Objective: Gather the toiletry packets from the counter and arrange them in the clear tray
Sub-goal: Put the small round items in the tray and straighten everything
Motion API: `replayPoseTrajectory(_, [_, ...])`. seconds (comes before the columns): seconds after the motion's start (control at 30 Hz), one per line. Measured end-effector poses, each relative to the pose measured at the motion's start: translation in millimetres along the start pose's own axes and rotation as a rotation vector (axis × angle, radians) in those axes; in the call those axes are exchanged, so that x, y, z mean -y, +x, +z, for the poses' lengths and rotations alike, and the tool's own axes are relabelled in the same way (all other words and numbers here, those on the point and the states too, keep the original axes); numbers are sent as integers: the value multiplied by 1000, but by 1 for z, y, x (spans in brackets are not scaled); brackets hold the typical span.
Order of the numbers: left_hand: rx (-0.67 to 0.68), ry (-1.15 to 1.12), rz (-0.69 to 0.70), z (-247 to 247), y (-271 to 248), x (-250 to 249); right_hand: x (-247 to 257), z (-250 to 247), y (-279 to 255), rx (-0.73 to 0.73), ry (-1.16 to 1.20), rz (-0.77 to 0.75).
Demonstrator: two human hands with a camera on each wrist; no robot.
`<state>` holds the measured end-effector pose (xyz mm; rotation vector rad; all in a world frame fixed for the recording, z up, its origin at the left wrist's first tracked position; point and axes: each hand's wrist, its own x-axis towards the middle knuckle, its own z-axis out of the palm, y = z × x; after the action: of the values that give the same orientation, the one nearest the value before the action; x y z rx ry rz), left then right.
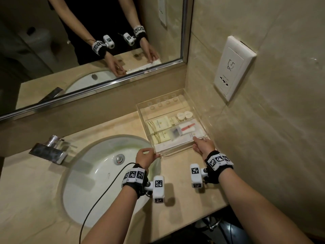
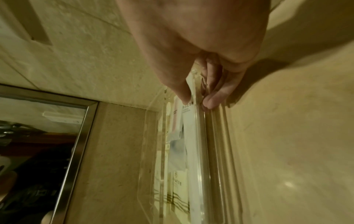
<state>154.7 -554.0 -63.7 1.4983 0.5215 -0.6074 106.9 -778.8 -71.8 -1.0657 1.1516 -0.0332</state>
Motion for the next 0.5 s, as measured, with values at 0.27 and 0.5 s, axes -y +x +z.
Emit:
replayPoseTrajectory(0.27, [87, -369, -185, 8, -9, -5, -3, 3, 2, -4, 11, -25])
replayPoseTrajectory(0.5, [19, -447, -228, 10, -2, -10, 16, 13, -8, 47, 63, -11])
